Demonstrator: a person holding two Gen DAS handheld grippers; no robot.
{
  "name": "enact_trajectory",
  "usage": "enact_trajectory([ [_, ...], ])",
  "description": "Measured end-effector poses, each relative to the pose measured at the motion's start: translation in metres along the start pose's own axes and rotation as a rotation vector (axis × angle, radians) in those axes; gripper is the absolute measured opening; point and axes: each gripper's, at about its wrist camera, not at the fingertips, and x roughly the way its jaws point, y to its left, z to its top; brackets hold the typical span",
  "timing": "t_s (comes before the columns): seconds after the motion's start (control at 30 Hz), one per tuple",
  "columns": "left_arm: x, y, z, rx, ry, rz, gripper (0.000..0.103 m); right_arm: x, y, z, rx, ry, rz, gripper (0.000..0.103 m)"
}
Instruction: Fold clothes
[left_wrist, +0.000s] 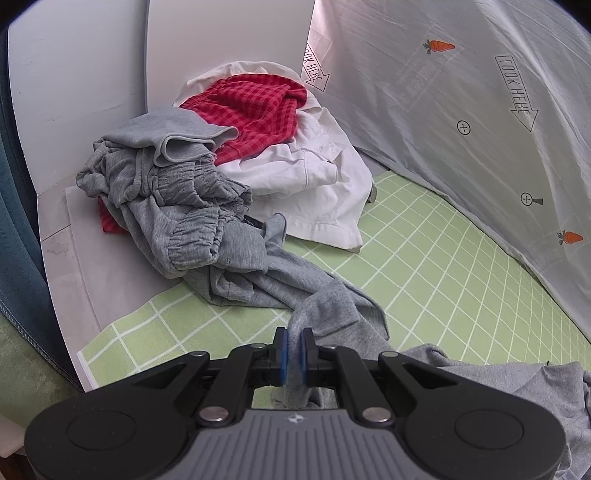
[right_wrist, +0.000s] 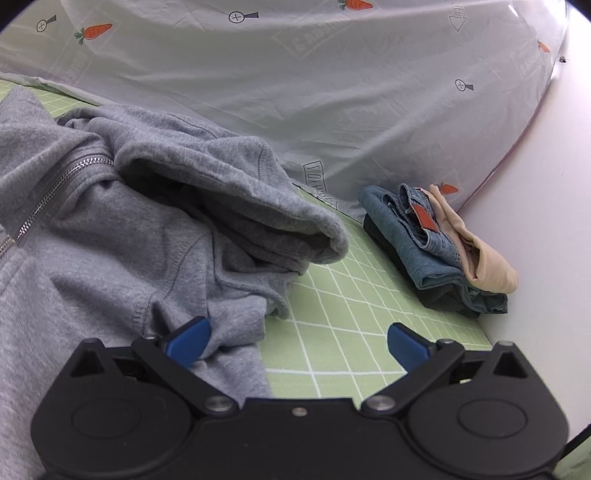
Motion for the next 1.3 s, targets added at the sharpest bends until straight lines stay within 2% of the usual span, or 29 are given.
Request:
enact_trajectory([
  [0.4,-0.040,-0.071,-0.048,0.053,0.013,-0.042,0.007,0.059,-0.071,-0.019,-0.063,-0.025,-0.024,0.102],
  [0.63,-0.059,-0.103,-0.068,0.086,0.026,-0.131,0.007,0.107,-0.124,-0.033,-0.047,0.056,-0.111,0.102],
  [0.73,-0.064,-0.105,-0.066,0.106,0.010,-0.149,0.007,0.114,-0.130,-0.030,-0.063,0.102,-0.135,0.103],
  [0.9,-0.059,-0.083,-0.049,0.058,-0.015,-0.146,0.007,0.095,-0.110,-0.010,-0.105,0.191,-0.143,0.103],
  [1.0,-0.050,-0.061,-0.033,0.000,-0.030,-0.137,0.007,0.061,-0.092,0.003,-0.043,0.166,-0.138,0.102],
  [1.13,-0.031,-0.031,-0.007,-0.078,-0.023,-0.138,0.007,0.023,-0.067,0.013,0.016,0.175,-0.151,0.102],
  [1.2,-0.019,-0.021,0.002,-0.090,-0.014,-0.147,0.007,0.004,-0.056,0.016,0.063,0.176,-0.115,0.103],
  [1.3,0.001,-0.016,0.011,-0.073,0.010,-0.155,0.007,-0.014,-0.033,0.017,0.040,0.178,-0.118,0.102],
])
